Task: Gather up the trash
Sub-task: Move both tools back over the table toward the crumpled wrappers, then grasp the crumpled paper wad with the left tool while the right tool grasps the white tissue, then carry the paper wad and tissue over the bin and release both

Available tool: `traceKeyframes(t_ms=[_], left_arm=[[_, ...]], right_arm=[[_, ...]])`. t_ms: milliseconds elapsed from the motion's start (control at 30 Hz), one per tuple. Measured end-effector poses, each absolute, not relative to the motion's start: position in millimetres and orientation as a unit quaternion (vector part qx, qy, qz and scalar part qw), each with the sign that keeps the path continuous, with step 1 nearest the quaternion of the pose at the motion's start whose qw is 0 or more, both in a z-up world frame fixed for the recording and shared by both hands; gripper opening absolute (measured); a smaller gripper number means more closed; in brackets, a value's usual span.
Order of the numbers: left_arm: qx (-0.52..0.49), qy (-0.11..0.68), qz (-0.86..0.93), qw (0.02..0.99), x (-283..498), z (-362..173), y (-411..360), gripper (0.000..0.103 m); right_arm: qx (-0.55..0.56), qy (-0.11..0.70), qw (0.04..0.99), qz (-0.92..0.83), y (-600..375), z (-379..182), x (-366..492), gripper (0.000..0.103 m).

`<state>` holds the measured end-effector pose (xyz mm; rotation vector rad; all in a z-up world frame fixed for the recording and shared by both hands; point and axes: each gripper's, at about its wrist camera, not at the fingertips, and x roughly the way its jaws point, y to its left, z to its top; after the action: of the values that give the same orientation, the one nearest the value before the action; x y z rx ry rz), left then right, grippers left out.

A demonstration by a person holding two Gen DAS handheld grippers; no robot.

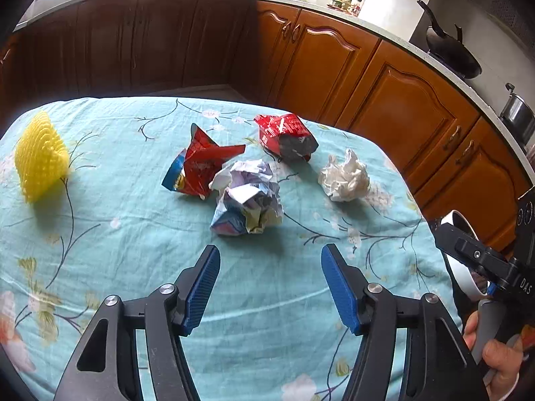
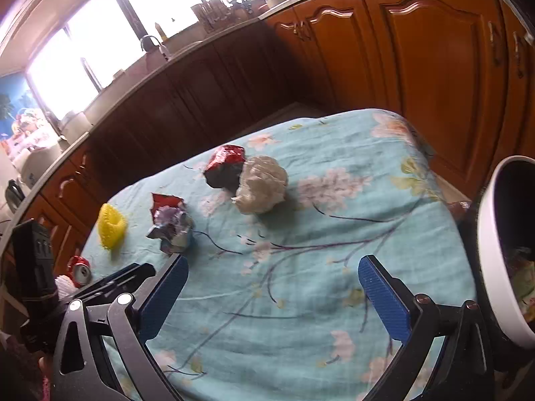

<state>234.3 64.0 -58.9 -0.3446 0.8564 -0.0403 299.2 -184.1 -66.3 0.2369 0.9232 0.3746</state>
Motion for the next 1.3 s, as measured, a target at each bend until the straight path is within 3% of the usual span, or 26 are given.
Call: traceKeyframes(t_ms=[267,467,500,600,833,1300], left_arm=[[-0.150,0.414,-0.006,0.898,279,-65,70,0.066],[-0.141,0.427,0.001,0.893,303,-79,70,0.064],[-0.140,0.428,0.002,0.893,305,-80,69,0.062],[-0.134,0.432,-0.005,0.892,305,-83,65,0.040],[-0.138,0.415,-0.030,0.899,283,-71,61,0.033],[-0.135,0.405,-0.124,0.896,239,-48,-3,0.033]], right_arm=[[0.104,0.449,0.869,0.177,-161,-79,353,0.099],[0.105,0.472,0.858,0.171,-150,-105,388,0.084],[0.107,0.477,0.855,0.173,-149,-110,391,0.076],[0.105,0.486,0.849,0.178,-146,-118,395,0.040],[0.109,0.449,0.868,0.183,-163,-95,359,0.033],[0.153,0.418,0.881,0.160,-244,-58,264,0.033]])
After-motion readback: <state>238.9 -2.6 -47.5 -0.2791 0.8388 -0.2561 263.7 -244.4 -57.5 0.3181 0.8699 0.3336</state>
